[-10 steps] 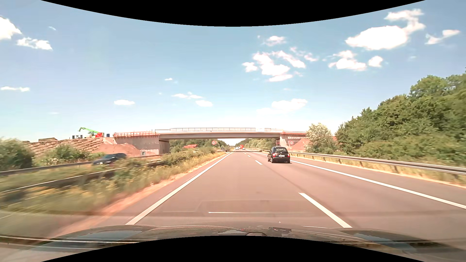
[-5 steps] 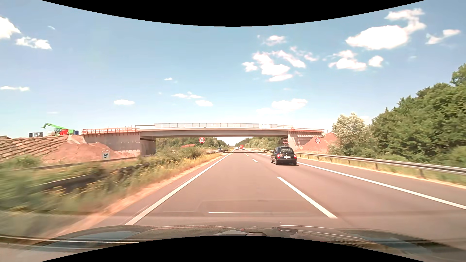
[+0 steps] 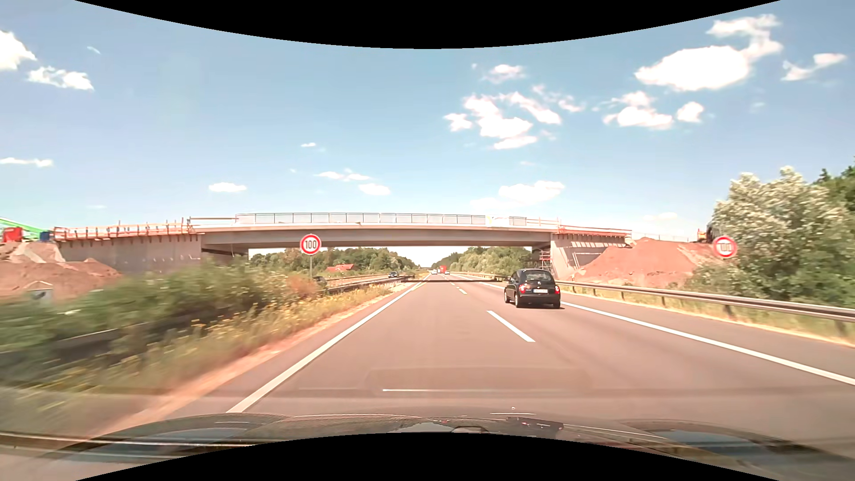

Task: Follow the waypoints while adhering to traffic rules and regulations

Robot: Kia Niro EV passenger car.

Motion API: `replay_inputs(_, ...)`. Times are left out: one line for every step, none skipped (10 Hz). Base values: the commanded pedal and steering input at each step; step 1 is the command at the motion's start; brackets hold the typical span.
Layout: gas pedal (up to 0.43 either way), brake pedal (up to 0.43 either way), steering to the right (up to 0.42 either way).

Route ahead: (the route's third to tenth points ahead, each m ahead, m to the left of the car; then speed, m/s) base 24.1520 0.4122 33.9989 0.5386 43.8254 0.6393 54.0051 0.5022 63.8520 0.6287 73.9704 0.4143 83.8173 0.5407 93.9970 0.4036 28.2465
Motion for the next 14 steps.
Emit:
replay_inputs(0.150, 0.000, -0.003)
replay_inputs(0.150, 0.000, -0.003)
replay_inputs(0.150, 0.000, -0.003)
replay_inputs(0.150, 0.000, -0.003)
replay_inputs(0.150, 0.000, -0.004)
replay_inputs(0.150, 0.000, -0.004)
replay_inputs(0.150, 0.000, -0.004)
replay_inputs(0.150, 0.000, -0.004)
replay_inputs(0.138, 0.000, -0.004)
replay_inputs(0.138, 0.000, -0.004)
replay_inputs(0.138, 0.000, -0.004)
replay_inputs(0.138, 0.000, -0.004)
replay_inputs(0.138, 0.000, -0.004)
replay_inputs(0.138, 0.000, -0.004)
